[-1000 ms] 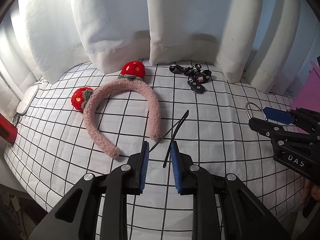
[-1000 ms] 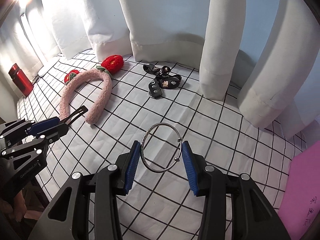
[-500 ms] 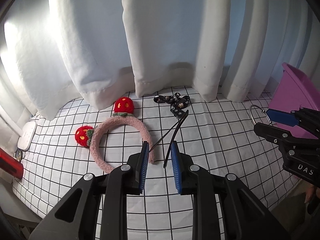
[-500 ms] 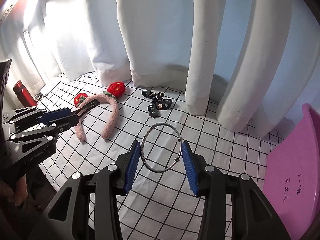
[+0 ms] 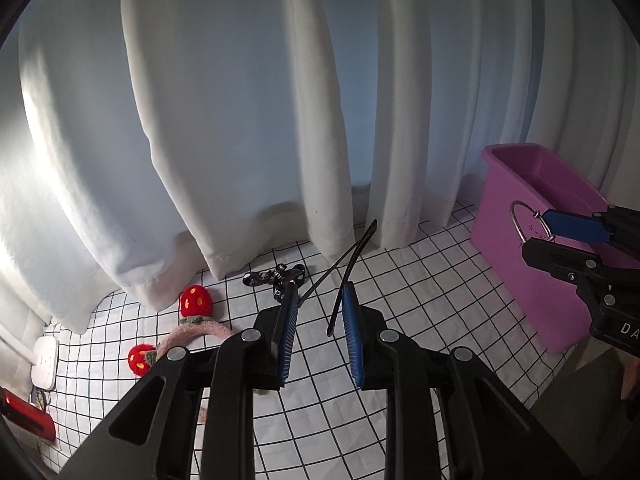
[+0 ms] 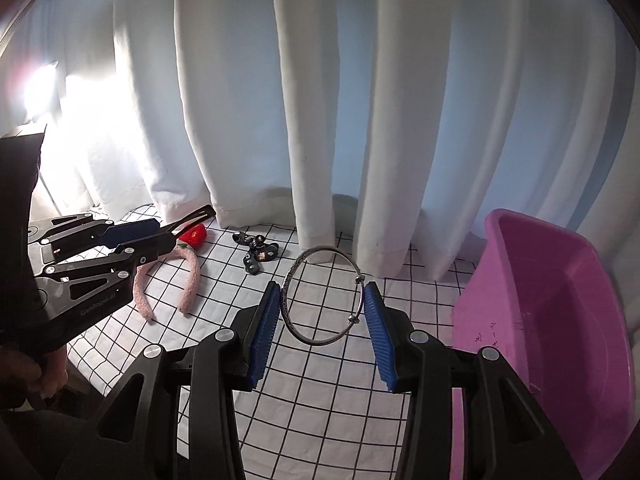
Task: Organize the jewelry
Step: 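Carry the bangle and hairpins with both grippers over the pink tub, then open both grippers to drop the bangle and hairpins into the tub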
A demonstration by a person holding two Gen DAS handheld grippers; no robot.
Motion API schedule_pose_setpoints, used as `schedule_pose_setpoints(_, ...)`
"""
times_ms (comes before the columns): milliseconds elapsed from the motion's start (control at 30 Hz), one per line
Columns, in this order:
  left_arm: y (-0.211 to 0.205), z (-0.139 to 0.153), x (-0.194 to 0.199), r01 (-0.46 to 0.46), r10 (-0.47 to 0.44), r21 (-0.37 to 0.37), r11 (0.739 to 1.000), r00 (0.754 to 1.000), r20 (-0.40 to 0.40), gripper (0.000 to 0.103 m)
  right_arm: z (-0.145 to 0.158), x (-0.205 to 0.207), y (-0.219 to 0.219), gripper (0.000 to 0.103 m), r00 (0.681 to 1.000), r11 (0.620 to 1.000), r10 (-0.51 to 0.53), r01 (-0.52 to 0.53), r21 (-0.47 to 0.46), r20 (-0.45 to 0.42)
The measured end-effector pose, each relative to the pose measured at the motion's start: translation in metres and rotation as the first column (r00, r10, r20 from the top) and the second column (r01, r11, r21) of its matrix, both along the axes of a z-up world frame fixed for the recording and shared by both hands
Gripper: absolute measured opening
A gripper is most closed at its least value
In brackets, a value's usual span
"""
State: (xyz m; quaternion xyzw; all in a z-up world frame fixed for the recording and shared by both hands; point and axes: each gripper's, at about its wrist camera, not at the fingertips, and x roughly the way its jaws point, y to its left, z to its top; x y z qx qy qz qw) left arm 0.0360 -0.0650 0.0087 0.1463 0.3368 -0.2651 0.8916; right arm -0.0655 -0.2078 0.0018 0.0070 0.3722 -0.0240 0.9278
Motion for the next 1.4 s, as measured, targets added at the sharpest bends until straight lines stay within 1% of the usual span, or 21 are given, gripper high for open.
schedule_pose_setpoints(133,-0.031,0.013,-0.011,0.088,-0.087,-0.007,0.996,0.996,0.035,0.023,0.012,-0.021,-0.03,0.042,0.996,0.996,-0.084,0.084,-0.002,0.028)
schedule_pose_setpoints(233,-0.057,0.018,-0.02,0.149,-0.148,-0.018,0.989,0.988,0.038,0.023,0.018,-0.038,-0.056,0.042,0.987,0.988,-0.153,0.153,-0.003,0.04)
schedule_pose_setpoints(300,-0.075,0.021,-0.026,0.189,-0.189,-0.029,0.981,0.982,0.027,0.023,0.022,-0.051,-0.074,0.042,0.979,0.98,-0.2,0.201,-0.006,0.049)
schedule_pose_setpoints(500,-0.14,0.023,-0.042,0.306,-0.308,-0.062,0.95,0.951,-0.02,0.023,0.026,-0.089,-0.131,0.042,0.941,0.943,-0.333,0.333,-0.003,0.059)
schedule_pose_setpoints(600,-0.172,0.023,-0.052,0.352,-0.353,-0.063,0.934,0.935,-0.013,0.023,0.024,-0.106,-0.156,0.042,0.92,0.922,-0.387,0.388,0.002,0.054)
schedule_pose_setpoints(667,-0.193,0.025,-0.06,0.386,-0.386,-0.065,0.92,0.922,0.005,0.023,0.021,-0.115,-0.171,0.042,0.908,0.91,-0.416,0.415,0.011,0.048)
schedule_pose_setpoints(833,-0.247,0.022,-0.075,0.461,-0.463,-0.06,0.885,0.886,-0.022,0.023,0.007,-0.127,-0.205,0.042,0.886,0.885,-0.464,0.462,0.054,0.026)
schedule_pose_setpoints(967,-0.284,0.007,-0.085,0.498,-0.499,-0.034,0.867,0.863,-0.08,0.024,-0.01,-0.128,-0.225,0.042,0.876,0.871,-0.482,0.481,0.1,-0.007)
schedule_pose_setpoints(1133,-0.313,-0.013,-0.093,0.52,-0.513,0.015,0.854,0.847,-0.14,0.025,-0.027,-0.124,-0.241,0.042,0.874,0.864,-0.484,0.485,0.136,-0.038)
schedule_pose_setpoints(1300,-0.324,-0.03,-0.089,0.503,-0.485,0.041,0.863,0.848,-0.213,0.027,-0.041,-0.121,-0.252,0.042,0.875,0.86,-0.478,0.484,0.162,-0.077)
schedule_pose_setpoints(1400,-0.324,-0.035,-0.085,0.491,-0.467,0.05,0.87,0.852,-0.235,0.029,-0.045,-0.119,-0.256,0.042,0.874,0.858,-0.477,0.485,0.17,-0.087)
